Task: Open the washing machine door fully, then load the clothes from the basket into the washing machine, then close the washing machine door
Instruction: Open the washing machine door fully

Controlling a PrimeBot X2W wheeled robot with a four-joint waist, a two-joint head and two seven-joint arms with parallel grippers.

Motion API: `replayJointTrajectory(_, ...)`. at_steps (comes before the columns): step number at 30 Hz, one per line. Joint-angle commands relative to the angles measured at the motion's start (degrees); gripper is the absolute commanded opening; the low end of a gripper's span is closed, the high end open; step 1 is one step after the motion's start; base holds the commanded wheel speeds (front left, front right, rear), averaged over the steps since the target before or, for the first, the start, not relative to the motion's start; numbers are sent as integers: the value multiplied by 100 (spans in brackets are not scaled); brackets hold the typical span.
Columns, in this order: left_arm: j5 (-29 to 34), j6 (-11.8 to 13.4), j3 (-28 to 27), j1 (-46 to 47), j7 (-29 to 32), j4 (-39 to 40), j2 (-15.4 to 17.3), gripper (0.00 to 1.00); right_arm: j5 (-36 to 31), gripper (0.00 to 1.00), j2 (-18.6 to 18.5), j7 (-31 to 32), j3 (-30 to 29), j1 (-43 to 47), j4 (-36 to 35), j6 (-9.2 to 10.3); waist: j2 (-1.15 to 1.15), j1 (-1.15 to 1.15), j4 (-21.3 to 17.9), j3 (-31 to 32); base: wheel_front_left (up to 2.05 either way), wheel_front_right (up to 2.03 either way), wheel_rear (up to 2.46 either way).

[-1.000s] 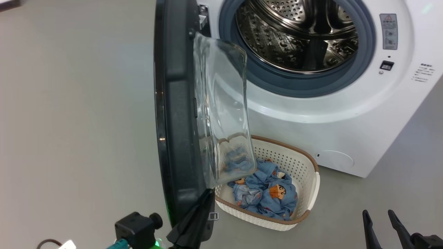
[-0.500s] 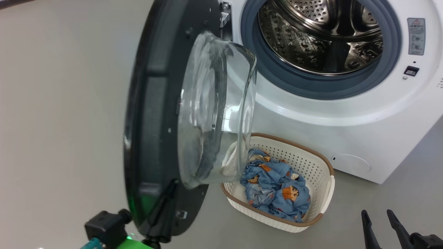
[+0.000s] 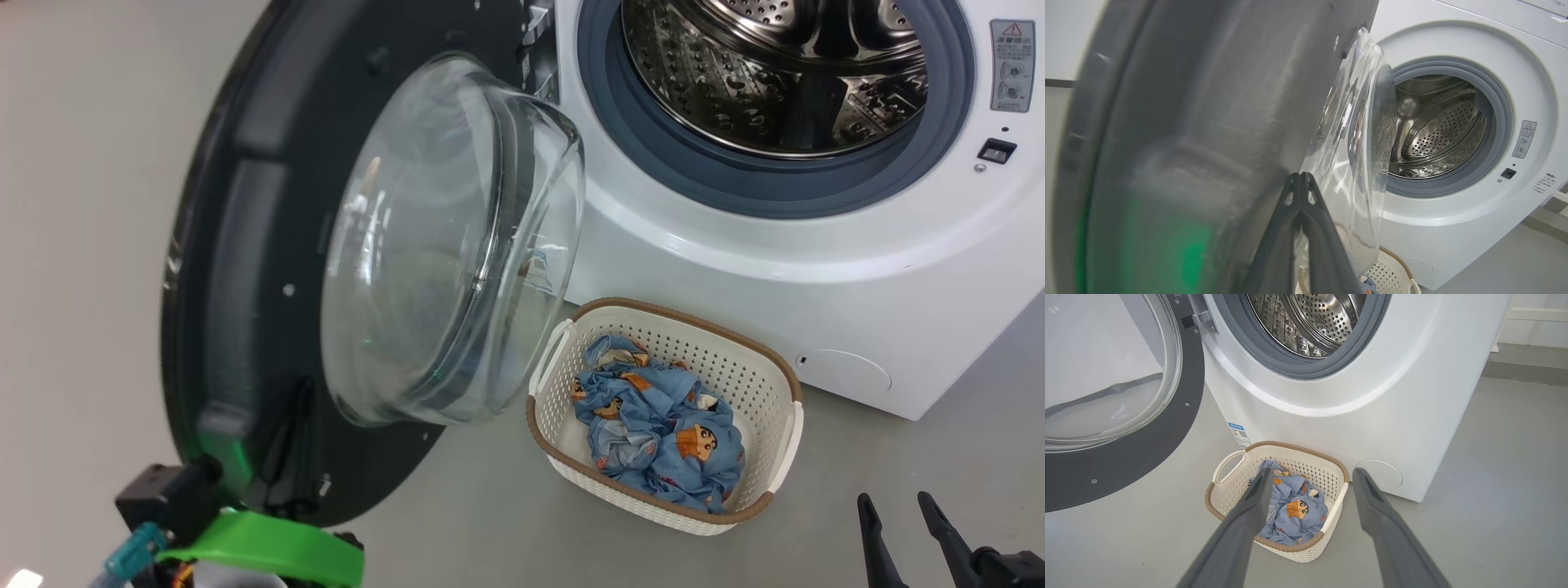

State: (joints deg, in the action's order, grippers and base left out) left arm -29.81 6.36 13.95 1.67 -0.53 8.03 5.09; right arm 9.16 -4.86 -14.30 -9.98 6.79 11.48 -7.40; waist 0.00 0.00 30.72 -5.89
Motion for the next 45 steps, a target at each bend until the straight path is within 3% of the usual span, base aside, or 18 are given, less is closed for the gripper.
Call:
replayJointTrajectory(1, -1, 110, -399, 399, -156, -64, 87, 0, -64, 100, -85, -70, 146, -184, -128, -9, 0, 0, 1, -14, 0, 0, 0)
replayJointTrajectory(16, -197, 56, -1094, 1583, -1017, -2015, 210, 0, -53, 100, -53, -70, 131, -173, -113, -9, 0, 0, -95, 49, 0, 0, 0)
replayJointTrajectory(33, -11, -377, -1473, 3088, -1437, -4850, 672, 0, -46, 100, -2, -70, 235, -144, -28, -9, 0, 0, -339, 185, 0, 0, 0)
replayJointTrajectory(38, 114, -442, -1685, 3186, -1444, -4965, 645, 0, -44, 100, 7, -70, 219, -117, -33, -9, 0, 0, -361, 221, 0, 0, 0)
replayJointTrajectory(45, 259, -514, -2052, 2970, -1445, -4491, 408, 0, -48, 100, 9, -70, 215, -99, -40, -9, 0, 0, -375, 264, 0, 0, 0)
